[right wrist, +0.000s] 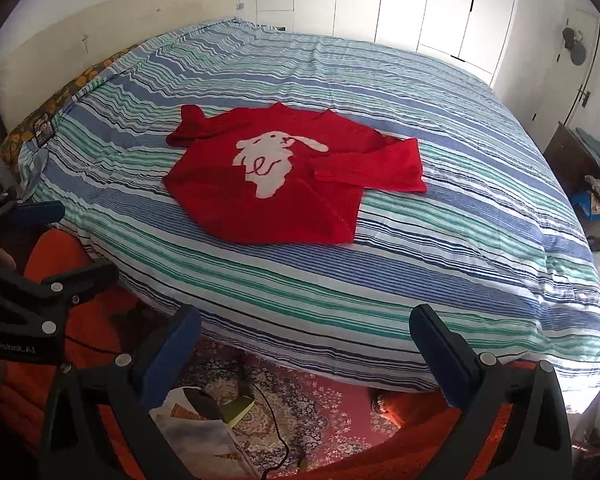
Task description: Fold small clothes
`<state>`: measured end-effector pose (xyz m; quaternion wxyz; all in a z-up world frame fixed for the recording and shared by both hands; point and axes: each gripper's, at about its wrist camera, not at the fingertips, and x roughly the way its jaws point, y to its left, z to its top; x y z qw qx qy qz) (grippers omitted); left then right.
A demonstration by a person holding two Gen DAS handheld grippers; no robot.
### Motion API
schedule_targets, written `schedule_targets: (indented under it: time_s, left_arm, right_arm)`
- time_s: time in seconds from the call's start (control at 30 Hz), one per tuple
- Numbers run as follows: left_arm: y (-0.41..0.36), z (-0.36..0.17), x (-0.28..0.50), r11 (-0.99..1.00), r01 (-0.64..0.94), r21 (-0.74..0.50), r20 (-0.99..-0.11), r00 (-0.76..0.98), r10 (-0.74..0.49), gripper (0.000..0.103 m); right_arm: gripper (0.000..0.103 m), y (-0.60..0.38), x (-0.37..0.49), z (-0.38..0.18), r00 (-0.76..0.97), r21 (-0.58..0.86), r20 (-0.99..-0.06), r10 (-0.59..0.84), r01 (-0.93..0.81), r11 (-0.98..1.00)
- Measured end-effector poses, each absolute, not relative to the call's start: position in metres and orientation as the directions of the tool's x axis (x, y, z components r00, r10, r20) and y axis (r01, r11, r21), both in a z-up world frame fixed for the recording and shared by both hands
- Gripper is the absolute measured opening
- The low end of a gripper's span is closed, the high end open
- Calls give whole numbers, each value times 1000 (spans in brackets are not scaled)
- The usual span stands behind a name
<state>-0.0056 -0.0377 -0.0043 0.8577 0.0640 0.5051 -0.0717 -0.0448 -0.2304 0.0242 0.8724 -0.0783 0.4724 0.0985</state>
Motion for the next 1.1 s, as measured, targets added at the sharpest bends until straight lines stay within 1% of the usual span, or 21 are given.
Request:
schedule_targets:
  time_s: [0.1, 0.17, 0.3, 0.37, 0.47, 0.53, 0.6, 0.67, 0.73, 0.8, 0.9, 1.0, 1.03, 1.1]
  left_arm:
    - [-35, 0, -8, 983, 177, 41, -863, 503, -54, 102]
    - [-27, 4, -10, 987, 158, 22, -849, 524, -65, 102]
    - [-11, -6, 2, 993, 114, -14, -871, 487, -69, 102]
    - [-9, -7, 6, 994, 104, -14, -874, 482, -63, 102]
    - [-8, -9, 6, 996, 94, -14, -872, 487, -58, 102]
    - [-11, -17, 9, 996, 93, -4, -891, 452, -45, 102]
    - [-14, -21, 14, 995, 100, 3, -902, 430, -40, 102]
    - [-16, -14, 19, 994, 105, 10, -900, 433, -36, 102]
    - [-17, 1, 18, 993, 114, 12, -880, 473, -44, 102]
    - [-19, 12, 14, 992, 121, 31, -855, 518, -36, 102]
    - [-20, 8, 15, 993, 110, 46, -860, 511, -17, 102]
    - [-21, 2, 17, 993, 115, 16, -889, 457, -39, 102]
    - [-22, 5, 16, 993, 119, 14, -885, 463, -43, 102]
    - [-26, 13, 15, 991, 129, 39, -869, 495, -30, 102]
  right_arm:
    - [103, -234, -45, 27, 543, -40, -835, 95, -231, 972]
    - [103, -231, -44, 28, 537, -52, -839, 84, -233, 971]
    - [103, -222, -45, 28, 525, -67, -847, 85, -263, 963]
    - [103, -220, -48, 30, 545, -78, -833, 89, -276, 958]
    - [103, -224, -48, 29, 540, -52, -834, 109, -275, 960]
    - [103, -227, -47, 28, 543, -36, -829, 130, -283, 958]
    - [103, -230, -39, 22, 516, -9, -844, 145, -284, 959]
    - [103, -233, -29, 18, 482, 21, -862, 157, -275, 961]
    - [103, -237, -20, 24, 493, 26, -856, 154, -257, 966]
    - [103, -240, -17, 39, 548, 12, -824, 144, -237, 971]
    - [103, -243, -21, 48, 591, 23, -792, 154, -223, 975]
    - [103, -243, -27, 38, 556, 54, -813, 174, -226, 973]
    - [103, -242, -27, 34, 533, 59, -827, 179, -234, 971]
    - [103, -242, -28, 37, 536, 59, -823, 188, -248, 967]
